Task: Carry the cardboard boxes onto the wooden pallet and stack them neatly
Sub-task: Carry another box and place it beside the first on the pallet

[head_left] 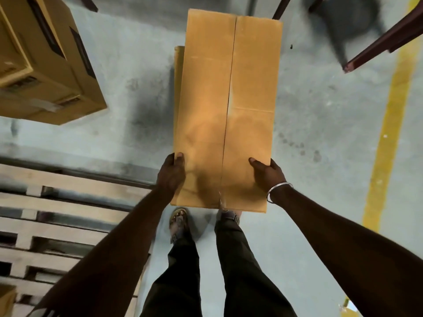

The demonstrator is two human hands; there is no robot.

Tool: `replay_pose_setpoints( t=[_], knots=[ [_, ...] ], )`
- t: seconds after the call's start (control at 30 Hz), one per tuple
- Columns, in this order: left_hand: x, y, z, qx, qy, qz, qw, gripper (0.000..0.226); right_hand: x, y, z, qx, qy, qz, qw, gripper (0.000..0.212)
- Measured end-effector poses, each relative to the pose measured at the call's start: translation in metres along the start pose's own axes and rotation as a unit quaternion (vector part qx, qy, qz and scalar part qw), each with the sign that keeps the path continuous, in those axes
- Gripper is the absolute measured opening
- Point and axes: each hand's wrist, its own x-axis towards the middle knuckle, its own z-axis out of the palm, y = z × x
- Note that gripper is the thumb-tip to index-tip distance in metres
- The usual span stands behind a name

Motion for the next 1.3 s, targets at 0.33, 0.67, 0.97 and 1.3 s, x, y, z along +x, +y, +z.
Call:
replay_pose_setpoints(
  t=[0.33,0.67,0.97,1.3],
  knots=[
    [-0.143,0.016,-0.077,-0.072,-0.003,0.05,0.996,0.038,-0.195,-0.035,-0.008,0.038,-0.021,-0.031,0.999,0.044],
    [-0.291,0.023,-0.183,-0.131,0.019,0.141,0.981,0.034,-0.367,-0.047,0.003,0.029,-0.061,-0.131,0.989,0.054],
    [-0.382,-0.018,-0.222,-0.21,0.158,0.141,0.954,0.045,-0.415,-0.058,0.036,-0.025,-0.193,-0.206,0.959,0.063],
    [-0.479,-0.115,-0.199,-0.36,0.263,0.075,0.892,0.067,-0.451,-0.039,0.067,-0.173,-0.331,-0.218,0.901,0.047]
  ],
)
